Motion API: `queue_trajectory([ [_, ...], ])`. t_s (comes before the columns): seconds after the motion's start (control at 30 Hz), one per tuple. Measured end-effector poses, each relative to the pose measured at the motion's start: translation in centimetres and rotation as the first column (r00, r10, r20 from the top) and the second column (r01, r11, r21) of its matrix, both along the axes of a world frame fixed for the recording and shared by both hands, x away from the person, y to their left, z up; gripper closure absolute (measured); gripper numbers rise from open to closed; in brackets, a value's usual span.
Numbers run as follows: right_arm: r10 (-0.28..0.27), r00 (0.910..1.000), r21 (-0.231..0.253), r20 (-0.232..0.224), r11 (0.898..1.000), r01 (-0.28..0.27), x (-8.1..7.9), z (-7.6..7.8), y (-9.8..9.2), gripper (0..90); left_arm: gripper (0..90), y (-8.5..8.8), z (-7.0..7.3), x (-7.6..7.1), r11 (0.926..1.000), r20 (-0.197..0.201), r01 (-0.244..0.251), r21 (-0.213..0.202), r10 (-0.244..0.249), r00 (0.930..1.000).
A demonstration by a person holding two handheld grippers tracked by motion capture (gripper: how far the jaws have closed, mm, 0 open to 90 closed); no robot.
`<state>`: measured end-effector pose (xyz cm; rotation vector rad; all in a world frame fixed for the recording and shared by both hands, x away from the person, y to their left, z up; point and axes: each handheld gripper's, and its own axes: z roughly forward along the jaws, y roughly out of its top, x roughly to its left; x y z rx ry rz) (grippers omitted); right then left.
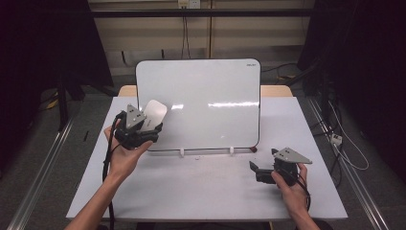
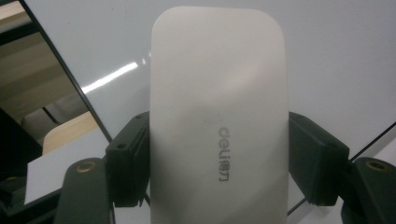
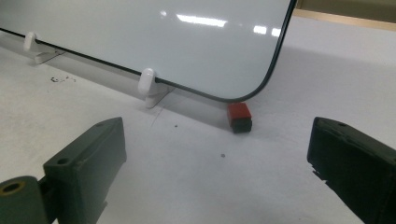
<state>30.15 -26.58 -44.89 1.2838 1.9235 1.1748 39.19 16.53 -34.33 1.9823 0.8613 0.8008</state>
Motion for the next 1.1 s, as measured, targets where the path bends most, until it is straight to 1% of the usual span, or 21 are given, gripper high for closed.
queue_trajectory([
  [0.07,0.007,1.0,-0.005,0.003,1.0,-0.007,0.0,0.0,0.1,4.6,30.8,0.2,-0.3,-0.3,1.0,0.001,-0.001,0.003,0.001,1.0],
  [0.13,0.007,1.0,-0.005,0.002,1.0,-0.007,0.0,0.0,0.1,4.5,30.8,0.5,-0.7,-0.5,0.9999,-0.006,-0.007,0.015,0.007,1.0],
  [0.27,0.004,1.0,-0.004,0.004,1.0,-0.004,-0.1,0.0,0.0,4.6,30.7,0.5,-1.6,-0.7,0.9994,-0.015,-0.013,0.033,0.014,0.9998],
  [0.33,0.006,1.0,-0.006,0.004,1.0,-0.006,-0.2,0.0,0.0,4.6,30.7,0.5,-1.9,-0.6,0.9987,-0.017,-0.022,0.045,0.023,0.9996],
  [0.4,0.01,0.9999,-0.005,0.006,1.0,-0.01,-0.3,0.0,0.0,4.6,30.8,0.6,-2.0,-0.5,0.9984,-0.019,-0.033,0.046,0.034,0.9992],
  [0.43,0.01,0.9999,-0.006,0.006,1.0,-0.01,-0.3,0.0,0.0,4.6,30.8,0.6,-2.1,-0.5,0.9984,-0.022,-0.039,0.04,0.04,0.999],
  [0.6,0.006,0.9999,-0.005,0.011,1.0,-0.006,-0.4,0.1,-0.3,4.6,30.8,0.7,-2.8,0.0,0.997,-0.036,-0.053,0.057,0.055,0.9978],
  [0.67,0.005,0.9999,-0.007,0.012,1.0,-0.005,-0.4,0.1,-0.3,4.6,30.8,0.5,-3.0,0.1,0.9968,-0.034,-0.058,0.055,0.06,0.9976],
  [0.73,0.006,0.9999,-0.007,0.011,1.0,-0.006,-0.4,0.1,-0.3,4.6,30.8,0.3,-3.1,0.2,0.9969,-0.032,-0.051,0.059,0.053,0.9981],
  [0.83,0.009,0.9999,-0.009,0.009,1.0,-0.008,-0.4,0.1,-0.2,4.6,30.8,-0.2,-3.3,0.1,0.9963,-0.033,-0.04,0.076,0.043,0.9985],
  [0.87,0.007,0.9999,-0.008,0.009,1.0,-0.007,-0.4,0.1,-0.2,4.6,30.8,-0.4,-3.4,0.2,0.9964,-0.026,-0.037,0.076,0.039,0.9989],
  [0.93,0.007,0.9999,-0.009,0.009,1.0,-0.007,-0.4,0.1,-0.2,4.6,30.8,-0.6,-3.5,0.2,0.9964,-0.029,-0.028,0.08,0.03,0.9991],
  [0.97,0.007,0.9999,-0.008,0.008,1.0,-0.007,-0.4,0.1,-0.2,4.6,30.8,-0.7,-3.6,0.3,0.9956,-0.031,-0.024,0.091,0.027,0.9992],
  [1.0,0.008,0.9999,-0.009,0.009,1.0,-0.008,-0.4,0.1,-0.2,4.6,30.8,-0.9,-3.7,0.3,0.9958,-0.03,-0.025,0.088,0.027,0.9992],
  [1.03,0.007,0.9999,-0.008,0.008,1.0,-0.007,-0.4,0.1,-0.2,4.6,30.8,-0.9,-3.8,0.4,0.995,-0.024,-0.022,0.097,0.024,0.9994],
  [1.1,0.006,0.9999,-0.008,0.008,1.0,-0.006,-0.4,0.0,-0.2,4.6,30.8,-1.1,-4.0,0.6,0.9948,-0.03,-0.022,0.099,0.025,0.9992],
])
